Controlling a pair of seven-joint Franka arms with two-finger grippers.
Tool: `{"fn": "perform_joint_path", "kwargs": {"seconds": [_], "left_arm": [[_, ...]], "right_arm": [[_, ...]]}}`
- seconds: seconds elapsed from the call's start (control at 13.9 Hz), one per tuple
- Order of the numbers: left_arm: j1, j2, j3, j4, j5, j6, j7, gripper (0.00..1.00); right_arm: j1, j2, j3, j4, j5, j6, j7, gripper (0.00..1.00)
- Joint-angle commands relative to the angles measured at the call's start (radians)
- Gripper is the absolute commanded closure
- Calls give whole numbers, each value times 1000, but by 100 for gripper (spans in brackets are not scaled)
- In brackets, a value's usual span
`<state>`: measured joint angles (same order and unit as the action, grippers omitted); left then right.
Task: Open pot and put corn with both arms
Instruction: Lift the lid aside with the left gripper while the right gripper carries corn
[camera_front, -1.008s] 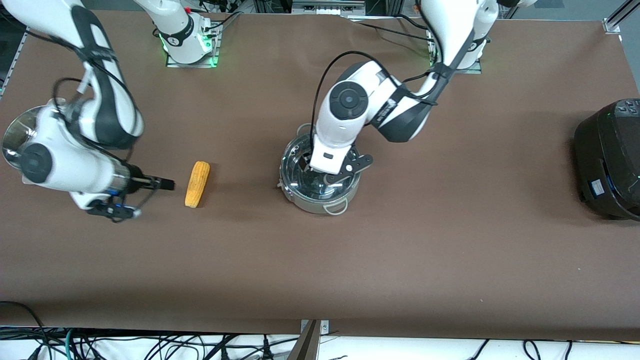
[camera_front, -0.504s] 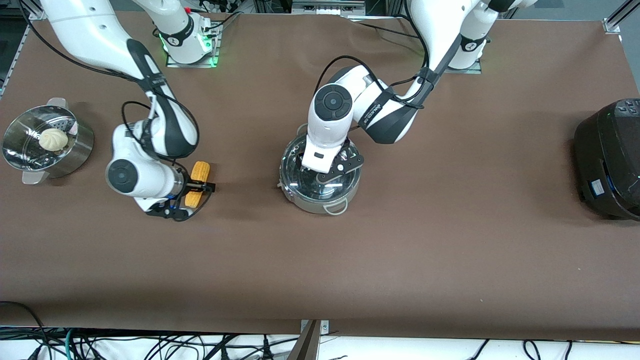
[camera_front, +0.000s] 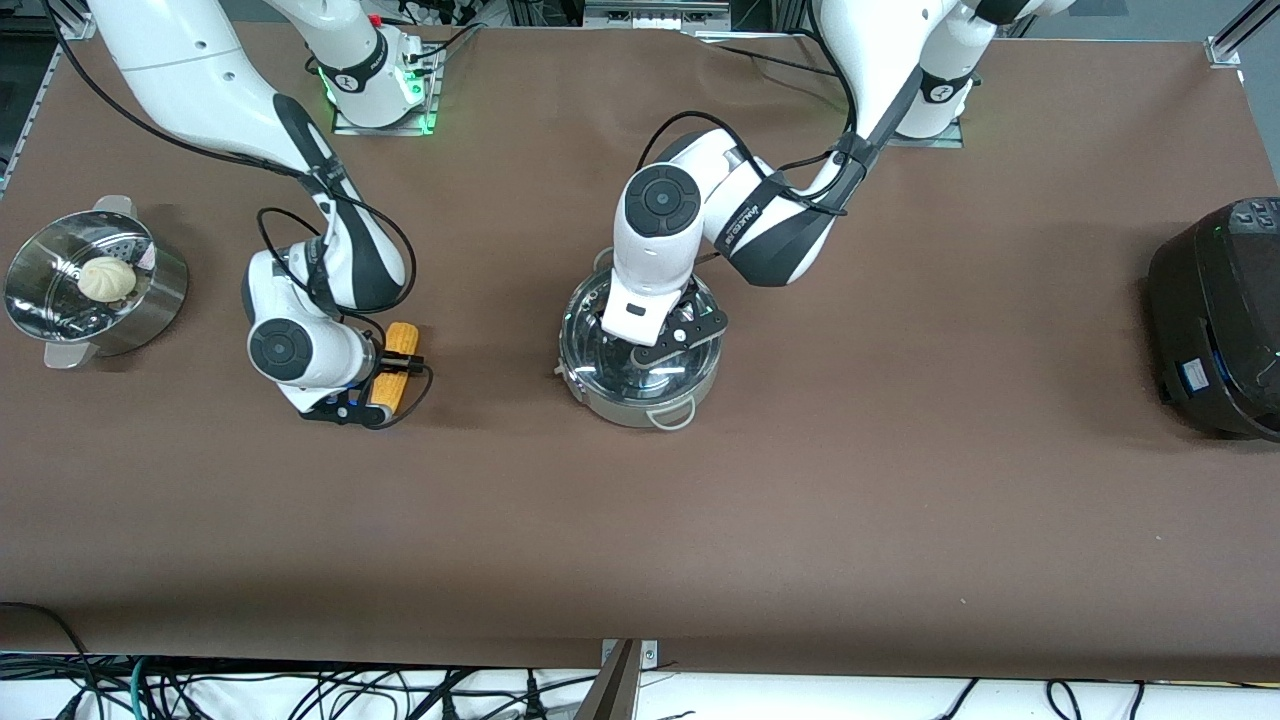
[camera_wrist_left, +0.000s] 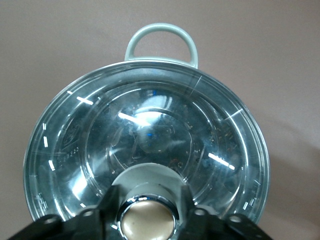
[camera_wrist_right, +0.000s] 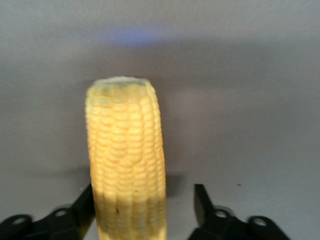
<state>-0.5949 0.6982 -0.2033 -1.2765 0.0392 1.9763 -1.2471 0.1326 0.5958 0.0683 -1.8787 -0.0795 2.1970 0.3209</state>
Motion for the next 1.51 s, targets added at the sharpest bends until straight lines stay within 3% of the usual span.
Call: {"fn": "perform_joint_path", "kwargs": {"seconds": [0.0, 0.22, 0.5, 0.58, 0.79, 1.01, 1.15, 1.22, 1.44], "left_arm": [[-11, -6, 2, 6, 31, -13, -6, 100], [-2, -54, 5, 5, 24, -30, -11, 100], [79, -192, 9, -3, 16, -155, 23, 100], [117, -250, 7, -42, 15, -189, 158, 100], [329, -464, -11, -298, -48, -201, 523, 100], [513, -592, -34, -510, -56, -200, 844, 100], [587, -615, -18, -616, -58, -174, 969, 100], [592, -617, 31, -667, -59, -133, 1042, 100], [596, -612, 159, -910, -76, 182, 1363, 100]], "right_arm": [[1, -5, 8, 10, -14, 9, 29, 96], [1, -36, 10, 62, -11, -16, 17, 98], [7, -42, 16, 310, 20, -357, 15, 98], [19, -42, 24, 369, 64, -437, 18, 98], [28, -44, 73, 460, 249, -548, 84, 98], [59, -31, 192, 509, 291, -514, 193, 96], [131, -19, 214, 509, 293, -385, 314, 96], [177, -5, 214, 509, 291, -332, 363, 96], [289, 59, 212, 509, 288, -168, 406, 96]]}}
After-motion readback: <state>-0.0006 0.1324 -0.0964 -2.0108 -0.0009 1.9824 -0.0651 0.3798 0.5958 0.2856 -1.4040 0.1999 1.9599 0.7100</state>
